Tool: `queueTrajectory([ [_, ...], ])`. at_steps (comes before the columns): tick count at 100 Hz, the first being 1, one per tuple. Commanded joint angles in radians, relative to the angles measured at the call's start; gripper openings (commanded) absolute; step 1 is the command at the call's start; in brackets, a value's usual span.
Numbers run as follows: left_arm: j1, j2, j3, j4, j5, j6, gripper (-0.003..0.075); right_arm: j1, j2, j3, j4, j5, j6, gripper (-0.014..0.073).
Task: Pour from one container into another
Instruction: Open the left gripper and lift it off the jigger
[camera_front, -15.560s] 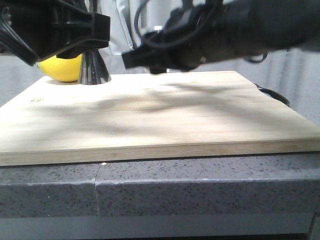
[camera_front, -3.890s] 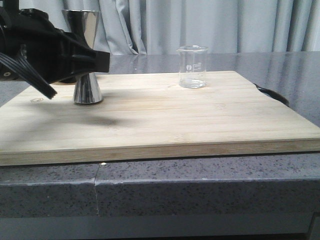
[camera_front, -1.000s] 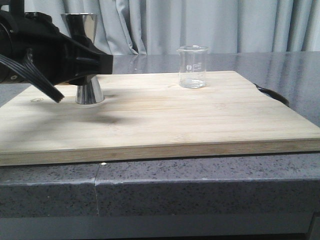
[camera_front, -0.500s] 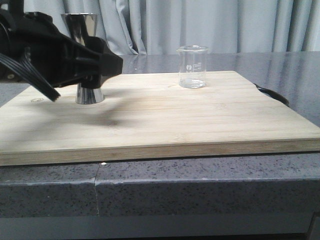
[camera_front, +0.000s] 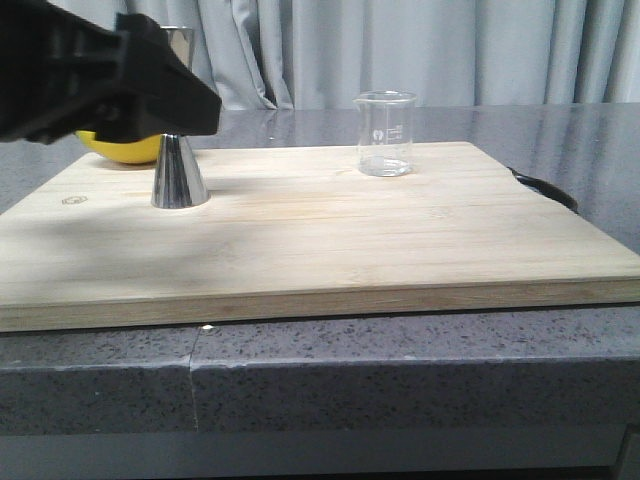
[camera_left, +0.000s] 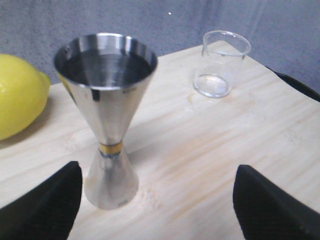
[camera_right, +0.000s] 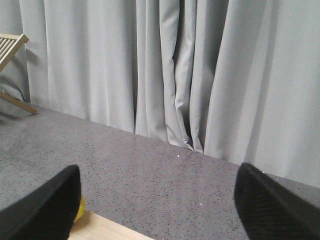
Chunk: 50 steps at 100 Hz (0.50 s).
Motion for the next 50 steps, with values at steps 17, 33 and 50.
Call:
queueTrajectory([
  [17, -0.005, -0.254, -0.026, 0.110, 0.139, -0.008, 0.0565, -0.004, -0.023, -0.024, -0.013, -0.071, -0.005, 0.0567],
  [33, 0.079, -0.451, -0.026, 0.229, 0.122, -0.008, 0.0468, -0.083, -0.023, -0.024, -0.013, -0.073, -0.005, 0.0567],
  [50, 0.296, -0.656, -0.026, 0.368, 0.124, -0.008, 0.0313, -0.259, -0.025, -0.024, -0.013, -0.037, -0.005, 0.0567],
])
